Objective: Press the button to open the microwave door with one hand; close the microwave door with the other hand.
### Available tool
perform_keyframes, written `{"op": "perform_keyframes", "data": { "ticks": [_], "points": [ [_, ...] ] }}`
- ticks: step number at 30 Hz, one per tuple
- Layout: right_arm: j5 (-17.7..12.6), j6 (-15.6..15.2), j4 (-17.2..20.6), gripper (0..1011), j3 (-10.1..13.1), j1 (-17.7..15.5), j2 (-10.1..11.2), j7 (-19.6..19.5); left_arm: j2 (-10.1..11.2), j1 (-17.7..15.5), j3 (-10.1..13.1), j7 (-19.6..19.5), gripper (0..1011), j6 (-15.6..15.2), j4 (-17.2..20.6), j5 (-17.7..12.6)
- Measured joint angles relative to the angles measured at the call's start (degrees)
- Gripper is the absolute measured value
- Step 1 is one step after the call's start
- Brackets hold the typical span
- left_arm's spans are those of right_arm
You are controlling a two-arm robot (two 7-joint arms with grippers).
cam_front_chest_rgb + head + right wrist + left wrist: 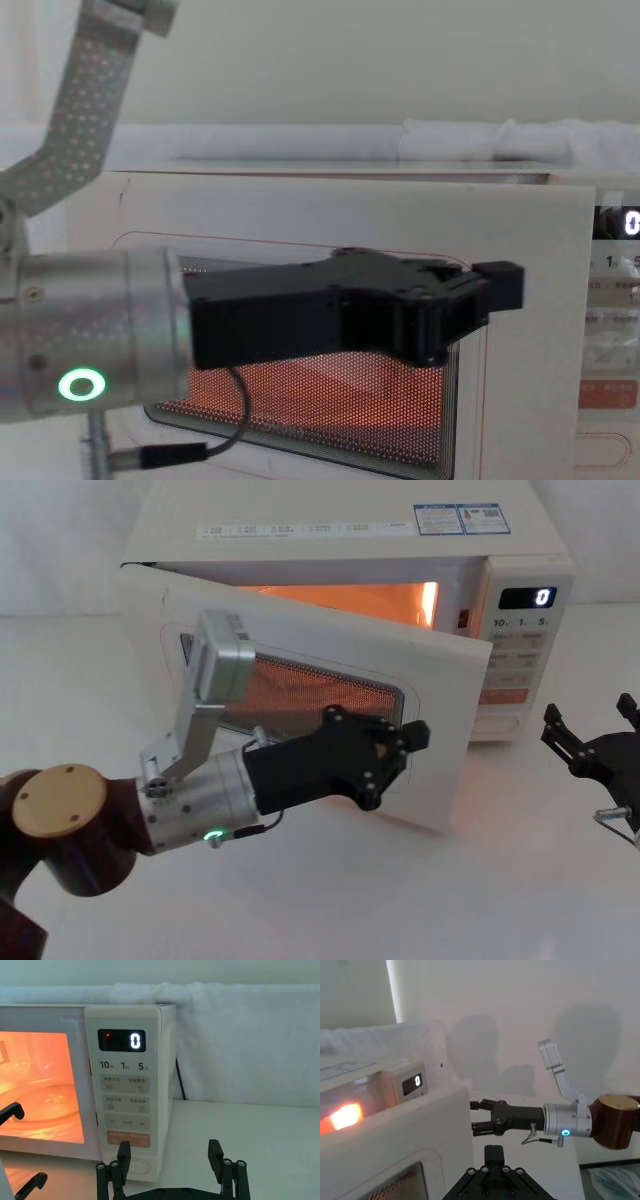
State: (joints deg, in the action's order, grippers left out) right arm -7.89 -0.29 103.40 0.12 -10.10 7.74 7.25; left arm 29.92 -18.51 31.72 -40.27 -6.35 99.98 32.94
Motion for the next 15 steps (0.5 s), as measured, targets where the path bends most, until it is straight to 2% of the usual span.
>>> {"op": "perform_keyframes", "data": {
  "ticks": [8, 15],
  "points": [
    [0.0, 0.0, 0.0, 1000, 0.0, 0.0, 0.0, 0.0, -0.9, -1.5, 2.0, 1.7, 0, 1.6, -0.7, -0.8],
    [0.0, 0.0, 0.0, 1000, 0.0, 0.0, 0.0, 0.0, -1.7, -4.1, 3.5, 2.5, 0, 2.7, -2.5, -1.9]
  ]
}}
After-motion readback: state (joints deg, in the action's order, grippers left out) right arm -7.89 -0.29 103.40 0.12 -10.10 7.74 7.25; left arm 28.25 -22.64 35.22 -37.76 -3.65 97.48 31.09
